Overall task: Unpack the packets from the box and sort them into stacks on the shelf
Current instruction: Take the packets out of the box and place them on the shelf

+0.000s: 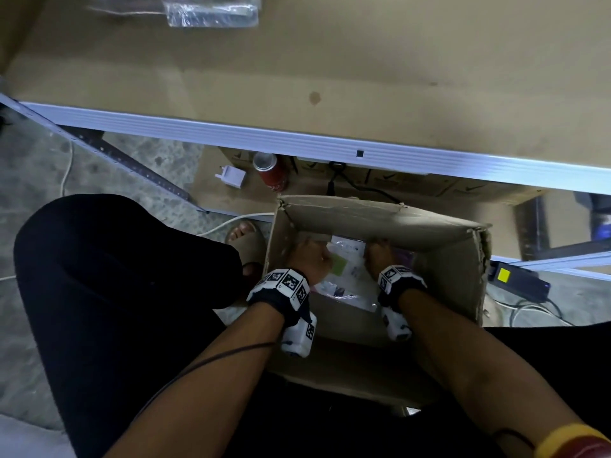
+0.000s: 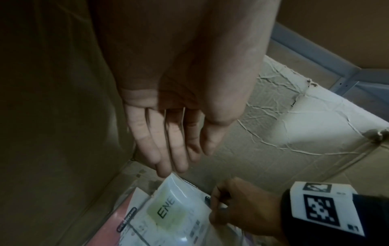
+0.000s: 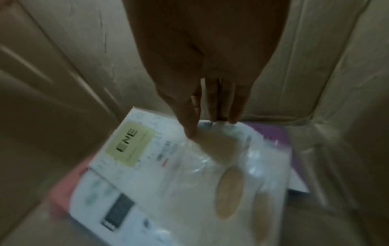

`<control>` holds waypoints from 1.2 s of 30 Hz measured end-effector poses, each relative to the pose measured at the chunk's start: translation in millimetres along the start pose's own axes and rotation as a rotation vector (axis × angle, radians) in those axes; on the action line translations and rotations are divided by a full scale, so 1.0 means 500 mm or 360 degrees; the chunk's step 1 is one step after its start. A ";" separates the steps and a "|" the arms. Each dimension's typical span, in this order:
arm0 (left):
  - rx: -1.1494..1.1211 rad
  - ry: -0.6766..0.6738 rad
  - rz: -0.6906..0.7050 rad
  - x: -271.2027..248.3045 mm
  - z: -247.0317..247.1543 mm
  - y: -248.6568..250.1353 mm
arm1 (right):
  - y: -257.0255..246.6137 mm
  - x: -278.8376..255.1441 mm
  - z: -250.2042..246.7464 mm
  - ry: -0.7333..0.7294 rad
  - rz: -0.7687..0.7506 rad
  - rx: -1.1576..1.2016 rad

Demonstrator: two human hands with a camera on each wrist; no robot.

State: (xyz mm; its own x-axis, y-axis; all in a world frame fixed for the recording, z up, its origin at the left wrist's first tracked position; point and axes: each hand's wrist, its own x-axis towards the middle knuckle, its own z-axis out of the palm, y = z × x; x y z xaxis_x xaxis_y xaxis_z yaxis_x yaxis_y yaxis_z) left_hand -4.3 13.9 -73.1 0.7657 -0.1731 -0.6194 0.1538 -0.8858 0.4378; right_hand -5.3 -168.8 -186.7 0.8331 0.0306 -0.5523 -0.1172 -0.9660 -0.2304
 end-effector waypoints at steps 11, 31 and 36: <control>0.0016 -0.0075 -0.0082 0.016 0.018 -0.001 | 0.008 -0.015 0.015 -0.0158 0.0038 -0.0085; 0.0372 -0.0344 -0.0012 0.078 0.152 0.003 | 0.039 -0.083 -0.076 -0.0030 0.0279 0.0240; 0.0502 -0.0419 -0.0023 0.113 0.188 -0.027 | 0.038 -0.117 -0.082 0.0048 0.0220 0.0274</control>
State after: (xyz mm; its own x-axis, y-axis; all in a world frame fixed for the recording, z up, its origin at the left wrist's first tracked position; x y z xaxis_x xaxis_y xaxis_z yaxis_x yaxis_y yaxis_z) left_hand -21.6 -24.4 -175.2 0.5726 -0.2276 -0.7876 -0.0667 -0.9705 0.2319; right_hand -34.2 -199.6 -126.0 0.8181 -0.1090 -0.5646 -0.3197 -0.9024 -0.2890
